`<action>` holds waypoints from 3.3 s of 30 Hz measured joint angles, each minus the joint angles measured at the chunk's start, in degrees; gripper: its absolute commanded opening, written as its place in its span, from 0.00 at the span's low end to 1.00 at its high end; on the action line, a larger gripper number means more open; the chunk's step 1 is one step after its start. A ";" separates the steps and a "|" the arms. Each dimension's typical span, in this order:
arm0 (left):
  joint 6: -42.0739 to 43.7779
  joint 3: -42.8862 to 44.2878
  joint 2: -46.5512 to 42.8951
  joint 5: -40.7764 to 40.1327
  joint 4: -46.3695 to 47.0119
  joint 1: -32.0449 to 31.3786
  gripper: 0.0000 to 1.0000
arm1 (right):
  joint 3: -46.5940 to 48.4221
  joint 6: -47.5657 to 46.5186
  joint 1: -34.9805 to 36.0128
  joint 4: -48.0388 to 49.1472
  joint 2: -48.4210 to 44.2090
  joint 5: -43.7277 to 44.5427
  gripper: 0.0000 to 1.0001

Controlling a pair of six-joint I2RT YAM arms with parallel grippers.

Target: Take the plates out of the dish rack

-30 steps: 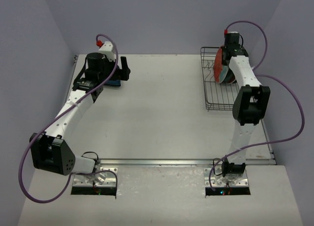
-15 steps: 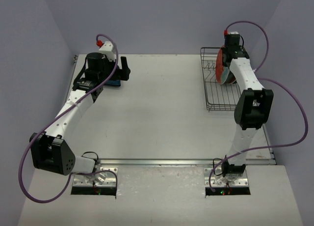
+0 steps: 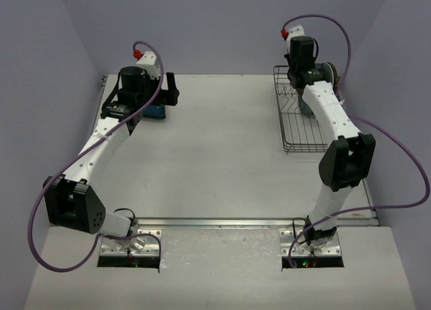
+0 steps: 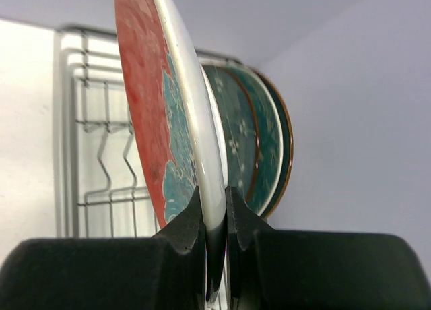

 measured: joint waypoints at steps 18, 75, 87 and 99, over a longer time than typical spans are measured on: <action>-10.97 -5.97 -0.19 24.30 11.36 0.20 0.89 | 2.16 8.34 3.14 -10.11 -9.99 -16.03 0.00; -37.49 0.03 35.86 32.17 20.47 10.22 0.00 | -9.75 46.06 -5.33 -13.29 -9.08 -60.97 0.99; -37.20 16.22 49.04 26.55 16.55 9.11 0.12 | -10.86 43.80 -13.06 -15.49 -16.55 -59.02 0.99; -35.00 20.31 50.25 26.83 16.21 6.06 0.42 | -10.88 43.94 -13.23 -16.96 -15.58 -58.98 0.99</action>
